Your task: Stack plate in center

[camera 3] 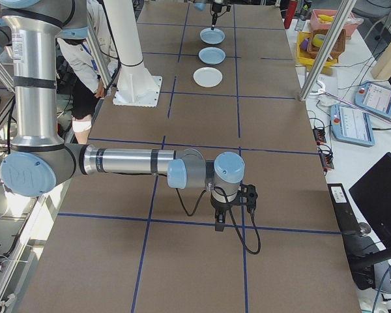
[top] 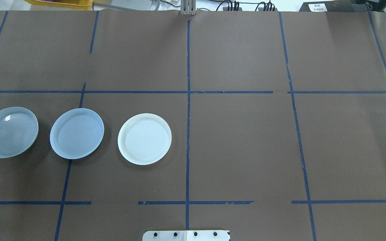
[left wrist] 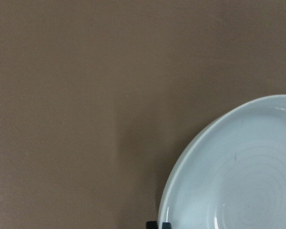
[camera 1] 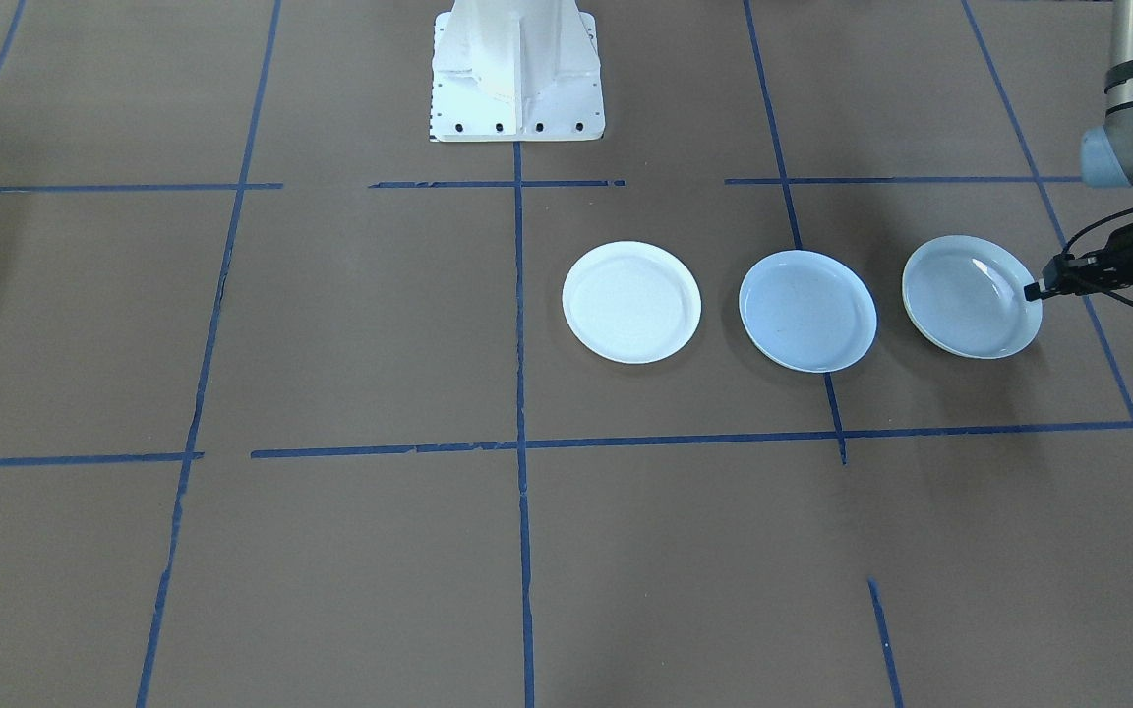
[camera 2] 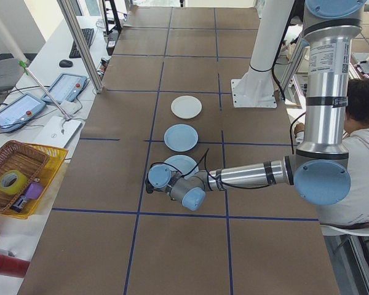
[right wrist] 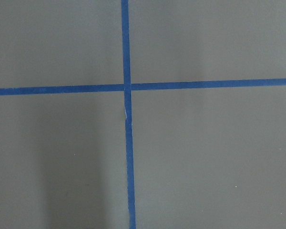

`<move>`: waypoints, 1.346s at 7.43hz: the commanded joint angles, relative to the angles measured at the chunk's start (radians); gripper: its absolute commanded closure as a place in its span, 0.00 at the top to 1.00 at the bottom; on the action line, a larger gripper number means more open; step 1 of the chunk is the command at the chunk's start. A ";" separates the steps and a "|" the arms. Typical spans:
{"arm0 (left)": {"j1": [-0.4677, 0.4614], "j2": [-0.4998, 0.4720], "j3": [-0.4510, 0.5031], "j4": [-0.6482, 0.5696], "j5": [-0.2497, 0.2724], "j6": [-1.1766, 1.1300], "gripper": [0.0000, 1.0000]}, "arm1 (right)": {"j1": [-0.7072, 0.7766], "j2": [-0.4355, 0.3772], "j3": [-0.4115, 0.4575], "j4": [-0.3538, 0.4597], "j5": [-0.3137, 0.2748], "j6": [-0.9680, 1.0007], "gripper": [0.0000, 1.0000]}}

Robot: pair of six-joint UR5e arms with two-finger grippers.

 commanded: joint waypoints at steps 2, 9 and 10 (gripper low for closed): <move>-0.054 -0.016 -0.142 0.042 0.042 -0.200 0.00 | 0.002 0.000 0.000 0.000 0.001 0.000 1.00; 0.265 -0.093 -0.283 0.033 0.203 -0.586 0.00 | 0.000 0.000 0.000 0.000 0.001 0.000 1.00; 0.291 -0.102 -0.277 0.033 0.205 -0.595 0.00 | 0.000 0.000 0.000 0.000 0.001 0.000 1.00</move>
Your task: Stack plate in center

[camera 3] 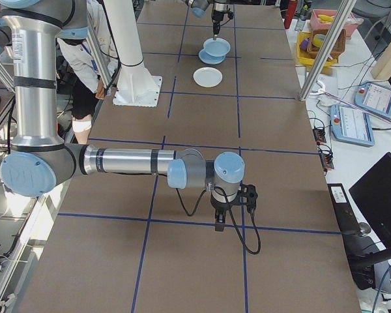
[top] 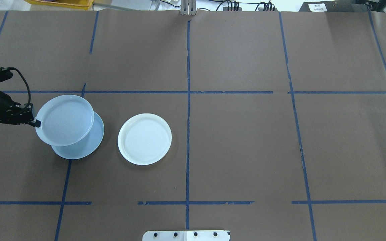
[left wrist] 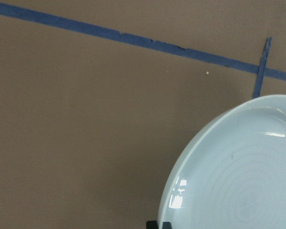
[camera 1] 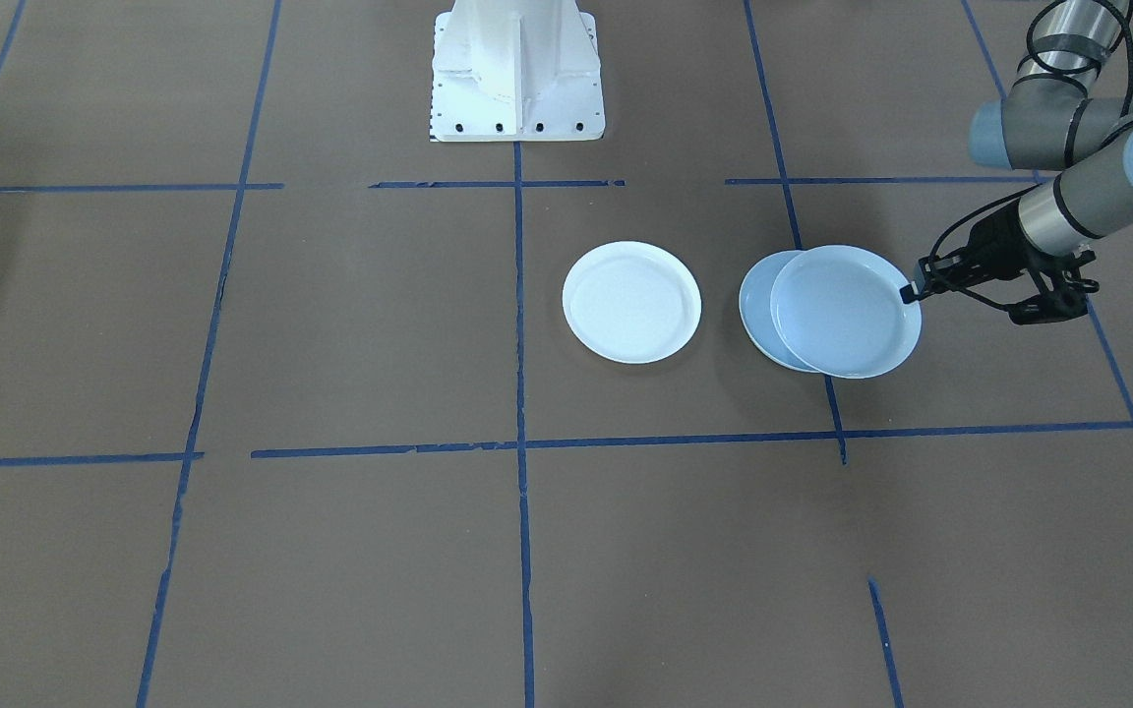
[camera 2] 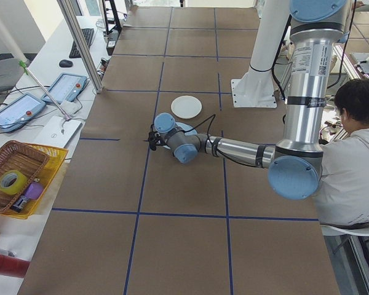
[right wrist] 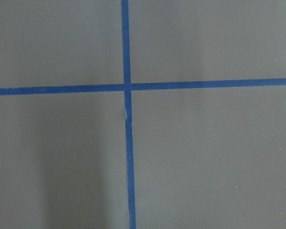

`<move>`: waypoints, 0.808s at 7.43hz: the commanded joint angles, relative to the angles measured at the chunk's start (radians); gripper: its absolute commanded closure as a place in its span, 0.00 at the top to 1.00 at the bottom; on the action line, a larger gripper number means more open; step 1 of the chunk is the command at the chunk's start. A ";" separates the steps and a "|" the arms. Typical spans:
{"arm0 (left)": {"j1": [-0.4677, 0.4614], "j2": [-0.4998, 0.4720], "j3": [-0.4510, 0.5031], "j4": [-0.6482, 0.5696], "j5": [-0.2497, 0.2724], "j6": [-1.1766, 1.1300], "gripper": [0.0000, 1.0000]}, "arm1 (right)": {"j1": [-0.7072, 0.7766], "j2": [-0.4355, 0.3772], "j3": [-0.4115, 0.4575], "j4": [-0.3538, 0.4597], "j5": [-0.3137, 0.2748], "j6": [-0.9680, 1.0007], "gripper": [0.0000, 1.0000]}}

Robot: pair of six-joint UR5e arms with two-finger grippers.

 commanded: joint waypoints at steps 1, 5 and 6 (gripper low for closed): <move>0.042 -0.019 0.012 0.000 0.052 -0.024 0.83 | 0.000 0.000 0.000 0.000 -0.001 0.000 1.00; 0.042 -0.045 -0.094 0.030 0.083 -0.096 1.00 | 0.000 0.000 0.000 0.000 0.000 0.000 1.00; 0.044 -0.104 -0.097 0.061 0.092 -0.171 1.00 | 0.000 0.000 0.000 0.000 -0.001 0.000 1.00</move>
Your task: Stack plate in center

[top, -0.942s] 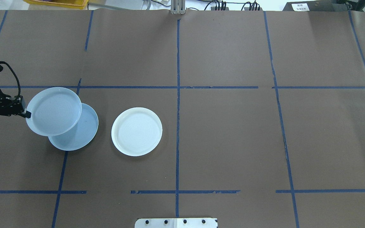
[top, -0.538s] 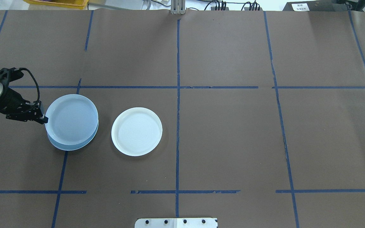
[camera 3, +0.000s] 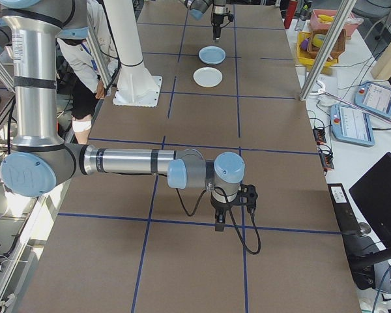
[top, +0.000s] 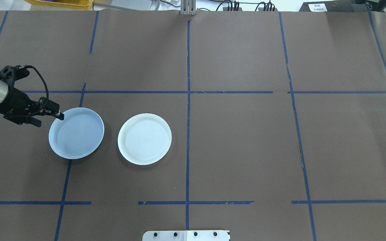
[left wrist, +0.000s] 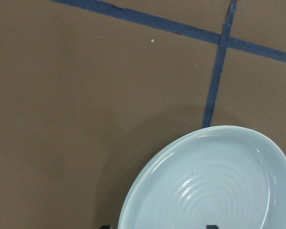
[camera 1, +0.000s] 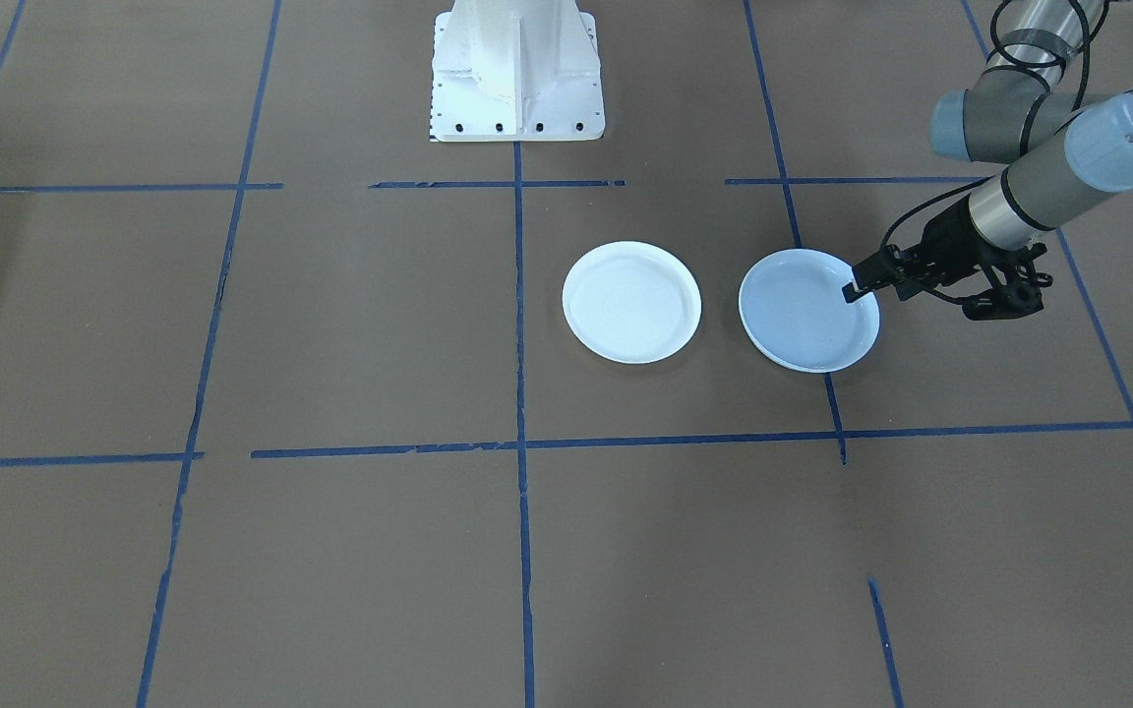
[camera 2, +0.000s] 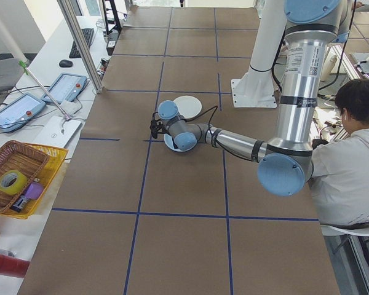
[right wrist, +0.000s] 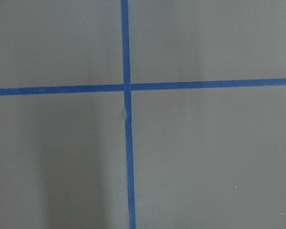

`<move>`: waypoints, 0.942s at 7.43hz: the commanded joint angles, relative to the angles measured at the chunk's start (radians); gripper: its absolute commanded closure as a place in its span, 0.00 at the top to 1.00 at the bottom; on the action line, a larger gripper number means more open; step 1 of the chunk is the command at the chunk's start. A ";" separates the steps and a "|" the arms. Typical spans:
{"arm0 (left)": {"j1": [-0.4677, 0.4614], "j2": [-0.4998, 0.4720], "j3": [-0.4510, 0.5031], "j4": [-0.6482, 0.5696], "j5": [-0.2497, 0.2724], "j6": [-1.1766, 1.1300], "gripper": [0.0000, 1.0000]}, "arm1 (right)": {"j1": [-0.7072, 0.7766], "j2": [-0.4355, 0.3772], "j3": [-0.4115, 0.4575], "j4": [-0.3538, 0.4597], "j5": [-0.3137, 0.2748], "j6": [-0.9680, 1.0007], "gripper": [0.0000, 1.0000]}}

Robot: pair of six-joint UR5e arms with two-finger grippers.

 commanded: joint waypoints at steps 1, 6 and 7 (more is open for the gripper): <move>0.048 -0.114 -0.025 0.074 0.083 -0.146 1.00 | 0.000 0.000 0.000 0.000 0.001 0.000 1.00; 0.270 -0.206 -0.014 0.073 0.237 -0.384 1.00 | 0.000 0.000 0.000 0.000 0.001 0.000 1.00; 0.296 -0.206 -0.004 0.071 0.237 -0.397 1.00 | 0.000 0.000 0.000 0.000 -0.001 0.000 1.00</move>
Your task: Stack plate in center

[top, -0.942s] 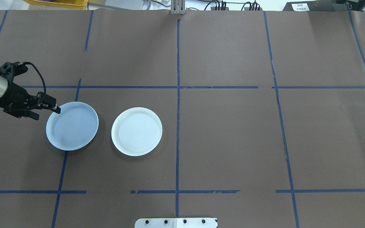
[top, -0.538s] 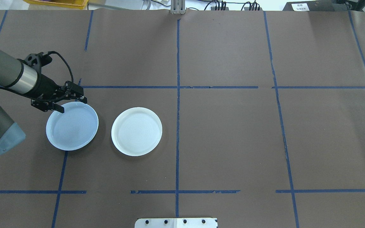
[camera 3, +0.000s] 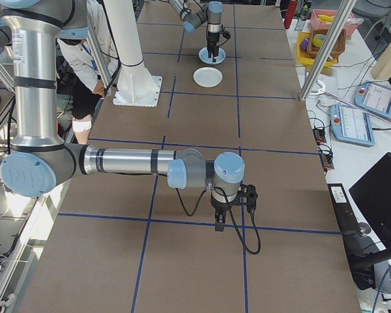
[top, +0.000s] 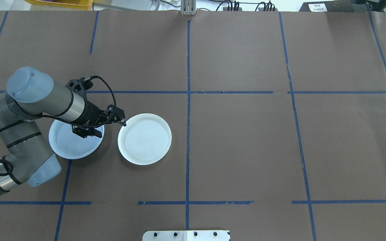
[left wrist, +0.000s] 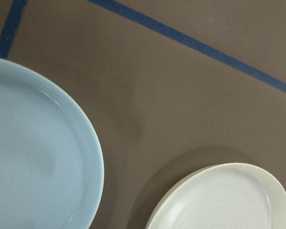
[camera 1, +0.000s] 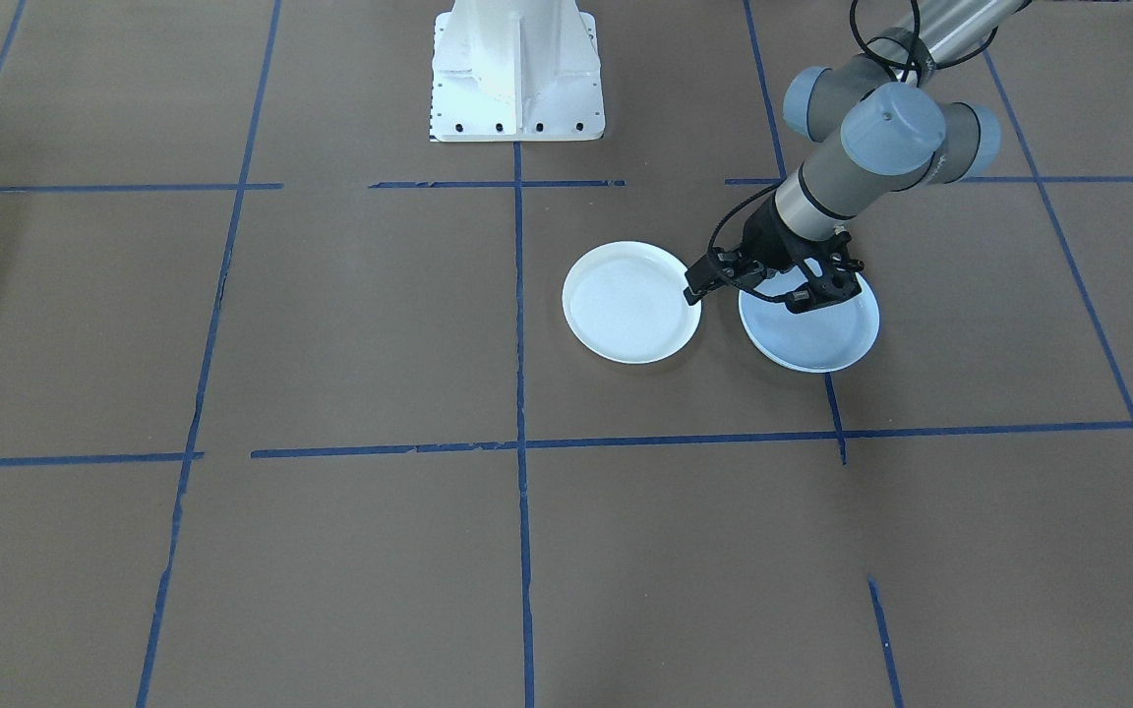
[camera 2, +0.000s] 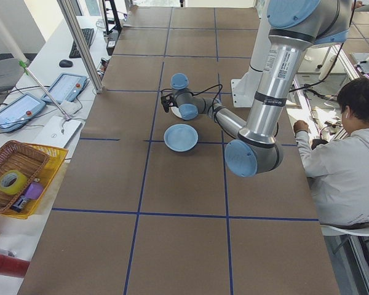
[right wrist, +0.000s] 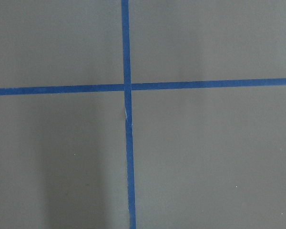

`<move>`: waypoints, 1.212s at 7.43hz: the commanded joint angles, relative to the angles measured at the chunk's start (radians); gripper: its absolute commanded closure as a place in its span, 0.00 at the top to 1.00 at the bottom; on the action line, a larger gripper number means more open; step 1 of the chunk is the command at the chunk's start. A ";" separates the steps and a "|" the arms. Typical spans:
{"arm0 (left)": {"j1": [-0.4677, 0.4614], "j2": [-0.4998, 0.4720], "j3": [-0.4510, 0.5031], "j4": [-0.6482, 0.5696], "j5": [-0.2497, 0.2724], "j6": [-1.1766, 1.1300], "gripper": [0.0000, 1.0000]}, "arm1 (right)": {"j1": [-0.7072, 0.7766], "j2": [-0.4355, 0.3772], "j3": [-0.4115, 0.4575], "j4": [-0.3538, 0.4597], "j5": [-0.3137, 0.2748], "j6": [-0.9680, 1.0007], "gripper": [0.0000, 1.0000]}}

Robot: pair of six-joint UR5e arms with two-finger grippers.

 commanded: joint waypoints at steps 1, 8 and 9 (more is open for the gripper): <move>0.045 -0.004 0.014 -0.002 0.007 -0.022 1.00 | 0.000 0.000 0.000 0.000 0.000 0.000 1.00; 0.073 -0.005 0.046 -0.009 -0.004 -0.006 0.00 | 0.000 0.000 0.000 0.000 0.000 -0.001 1.00; 0.073 -0.005 0.040 -0.008 -0.005 -0.006 0.00 | 0.000 0.000 0.000 0.000 0.000 0.000 1.00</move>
